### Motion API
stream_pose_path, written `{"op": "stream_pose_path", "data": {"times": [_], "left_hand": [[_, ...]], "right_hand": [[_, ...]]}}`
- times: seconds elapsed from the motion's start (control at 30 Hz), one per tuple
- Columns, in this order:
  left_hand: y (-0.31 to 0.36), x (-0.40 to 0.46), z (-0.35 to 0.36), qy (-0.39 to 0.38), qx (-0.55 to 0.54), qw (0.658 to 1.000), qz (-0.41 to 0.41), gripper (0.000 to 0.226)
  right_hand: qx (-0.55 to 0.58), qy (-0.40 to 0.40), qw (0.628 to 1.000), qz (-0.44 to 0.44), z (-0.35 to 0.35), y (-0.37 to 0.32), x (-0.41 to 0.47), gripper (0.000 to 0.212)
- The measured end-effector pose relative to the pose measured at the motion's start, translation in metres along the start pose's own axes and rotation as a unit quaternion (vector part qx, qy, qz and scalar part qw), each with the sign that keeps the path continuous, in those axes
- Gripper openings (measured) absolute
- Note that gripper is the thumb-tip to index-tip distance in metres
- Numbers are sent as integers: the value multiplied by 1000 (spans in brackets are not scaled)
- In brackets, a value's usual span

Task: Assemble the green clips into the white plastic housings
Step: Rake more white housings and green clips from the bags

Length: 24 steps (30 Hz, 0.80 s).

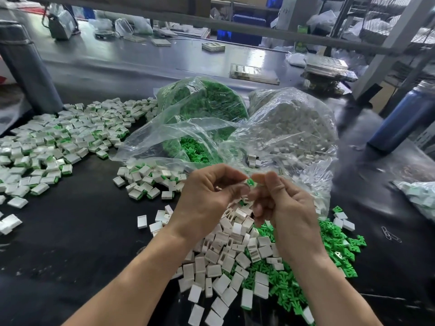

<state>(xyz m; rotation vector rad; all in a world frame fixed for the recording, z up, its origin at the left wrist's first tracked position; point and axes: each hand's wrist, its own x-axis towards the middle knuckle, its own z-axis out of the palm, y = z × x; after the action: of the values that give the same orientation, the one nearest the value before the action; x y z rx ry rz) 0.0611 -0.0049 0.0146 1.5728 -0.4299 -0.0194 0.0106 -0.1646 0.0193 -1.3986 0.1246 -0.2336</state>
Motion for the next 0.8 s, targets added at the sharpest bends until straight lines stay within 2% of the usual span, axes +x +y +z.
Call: {"op": "stream_pose_path", "data": {"times": [0.13, 0.27, 0.5, 0.67, 0.8], "left_hand": [[3, -2, 3, -20, 72, 997, 22, 18], [8, -6, 10, -39, 103, 993, 34, 15], [8, -9, 21, -49, 58, 996, 36, 12], [8, -11, 25, -35, 27, 999, 22, 10], [10, -11, 26, -32, 3, 999, 9, 9]], "right_hand": [[4, -13, 998, 63, 7, 4, 1, 57], [-62, -4, 995, 80, 15, 7, -1, 66], [24, 4, 1000, 16, 24, 6, -4, 65], [18, 21, 1000, 8, 23, 13, 1, 51], [20, 37, 999, -6, 24, 14, 3, 48]]}}
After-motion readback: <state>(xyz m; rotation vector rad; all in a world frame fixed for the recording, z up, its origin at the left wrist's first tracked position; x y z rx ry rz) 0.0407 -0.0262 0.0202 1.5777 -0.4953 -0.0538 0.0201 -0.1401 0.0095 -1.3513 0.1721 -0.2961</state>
